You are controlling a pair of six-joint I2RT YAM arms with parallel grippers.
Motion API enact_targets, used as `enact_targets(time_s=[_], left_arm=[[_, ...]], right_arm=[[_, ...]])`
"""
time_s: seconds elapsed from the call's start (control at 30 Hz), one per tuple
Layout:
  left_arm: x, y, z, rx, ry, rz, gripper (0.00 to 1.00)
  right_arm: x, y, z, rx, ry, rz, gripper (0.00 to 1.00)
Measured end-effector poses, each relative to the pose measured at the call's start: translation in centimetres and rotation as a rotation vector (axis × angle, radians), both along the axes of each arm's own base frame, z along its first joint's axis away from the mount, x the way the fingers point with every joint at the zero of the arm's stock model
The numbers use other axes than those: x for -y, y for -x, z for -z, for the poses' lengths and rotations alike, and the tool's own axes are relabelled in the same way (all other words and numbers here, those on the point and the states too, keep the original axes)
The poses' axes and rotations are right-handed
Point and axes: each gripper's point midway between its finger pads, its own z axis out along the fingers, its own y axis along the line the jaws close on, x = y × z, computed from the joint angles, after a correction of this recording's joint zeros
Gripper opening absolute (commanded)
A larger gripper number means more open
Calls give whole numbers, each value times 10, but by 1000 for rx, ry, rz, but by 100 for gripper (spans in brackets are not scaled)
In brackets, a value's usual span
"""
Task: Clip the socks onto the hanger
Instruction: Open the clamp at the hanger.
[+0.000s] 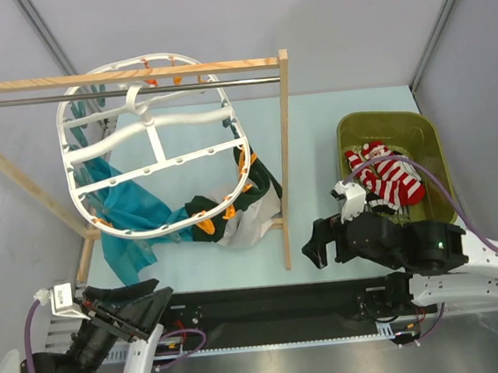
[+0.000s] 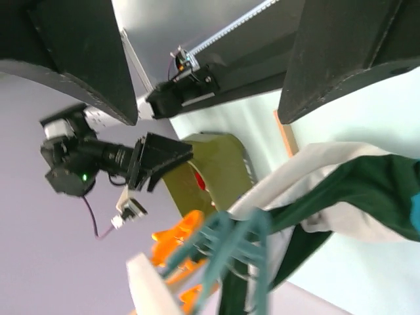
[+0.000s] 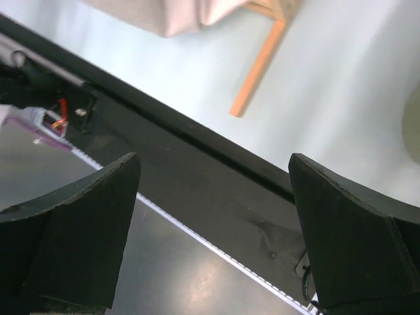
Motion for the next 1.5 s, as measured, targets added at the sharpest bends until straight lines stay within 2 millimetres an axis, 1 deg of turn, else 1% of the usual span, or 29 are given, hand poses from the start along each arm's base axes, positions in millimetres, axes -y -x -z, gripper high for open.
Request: enact_targets(time_s=[0.1,0.17,0.27,0.33,0.4,0.47,0.5,0.53,0.63,0.7,0.77,0.87,0.97,1.03,1.1,1.17,1.27,1.33,1.43,1.5], left_arm=[[6,9,-3,17,-5,53,87],[11,18,-7,36,-18,87,85],[23,32,-24,87,-62,145,83],[36,32,-35,107,-106,167,80],[48,24,-44,111,-143,166,79],[57,15,-53,117,-164,170,75],[58,12,-54,116,-166,161,75],[61,12,-56,122,-163,172,74],[67,18,-62,162,-169,217,68],[70,19,-64,185,-177,237,66],[70,15,-64,184,-180,243,67],[68,5,-66,155,-175,247,68],[62,-13,-71,104,-169,260,69],[58,-24,-76,58,-167,290,69],[56,-36,-82,13,-172,342,68],[57,-48,-82,-35,-178,401,65],[60,-68,-71,-170,-196,460,65],[62,-83,-72,-239,-222,474,66],[60,-102,-79,-259,-243,429,66],[57,-108,-75,-264,-238,383,65]], right_arm=[[-9,7,-18,32,-33,-76,100],[-21,14,-33,56,-66,-148,100],[-44,33,-59,101,-135,-285,98],[-62,47,-80,148,-189,-387,94],[-75,61,-97,184,-229,-472,90],[-90,71,-119,237,-267,-540,73],[-96,74,-129,258,-288,-561,73],[-102,77,-138,281,-303,-579,65],[-113,77,-158,357,-334,-609,50],[-116,75,-167,400,-355,-611,49],[-119,71,-177,454,-367,-606,50],[-127,64,-184,517,-367,-584,50],[-138,52,-183,564,-337,-555,51],[-144,39,-179,579,-311,-525,50],[-150,23,-171,583,-274,-494,50],[-154,9,-164,587,-241,-467,50],[-156,-4,-162,593,-228,-450,50],[-155,-13,-164,594,-239,-442,50],[-152,-30,-168,598,-262,-423,50],[-151,-38,-166,595,-268,-417,48]])
